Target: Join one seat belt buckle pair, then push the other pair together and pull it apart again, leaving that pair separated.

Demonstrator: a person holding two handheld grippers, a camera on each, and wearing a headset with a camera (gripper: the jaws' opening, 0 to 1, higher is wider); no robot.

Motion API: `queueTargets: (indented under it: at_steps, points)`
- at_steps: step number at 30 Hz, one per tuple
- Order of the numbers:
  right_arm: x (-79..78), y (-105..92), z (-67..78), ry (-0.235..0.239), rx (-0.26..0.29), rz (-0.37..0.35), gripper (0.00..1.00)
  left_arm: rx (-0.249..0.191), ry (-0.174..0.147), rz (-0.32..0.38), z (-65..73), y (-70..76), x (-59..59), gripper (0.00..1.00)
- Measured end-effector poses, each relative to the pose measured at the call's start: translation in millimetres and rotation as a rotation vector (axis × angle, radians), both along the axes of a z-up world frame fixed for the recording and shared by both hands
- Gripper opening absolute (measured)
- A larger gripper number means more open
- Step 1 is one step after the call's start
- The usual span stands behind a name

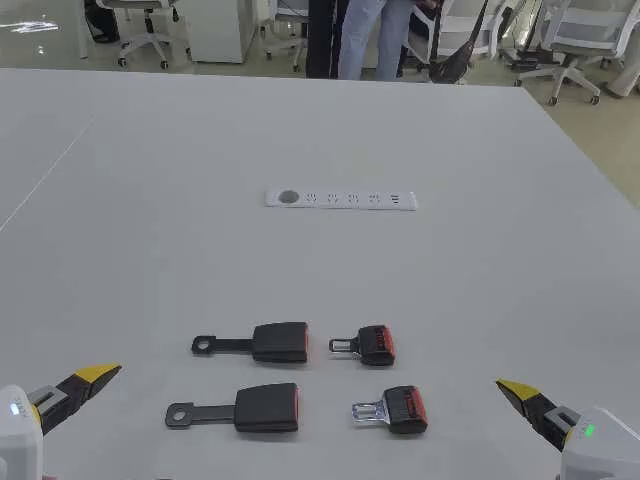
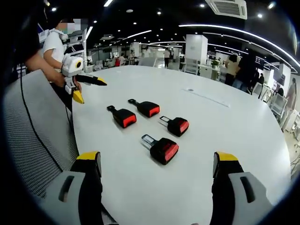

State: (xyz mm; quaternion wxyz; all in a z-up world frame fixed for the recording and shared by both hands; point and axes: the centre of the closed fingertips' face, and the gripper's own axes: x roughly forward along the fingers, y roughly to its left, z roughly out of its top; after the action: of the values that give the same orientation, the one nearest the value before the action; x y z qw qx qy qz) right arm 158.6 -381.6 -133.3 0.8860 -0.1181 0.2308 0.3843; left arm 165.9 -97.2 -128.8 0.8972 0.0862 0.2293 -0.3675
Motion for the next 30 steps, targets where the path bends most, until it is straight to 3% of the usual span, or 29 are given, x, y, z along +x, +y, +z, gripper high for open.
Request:
queueTargets:
  at_steps: [30]
  points:
    - [-0.4,1.6,2.8,-0.003,-0.004,0.004,0.99,-0.007,0.0,-0.002,-2.4,3.6,1.1,1.0]
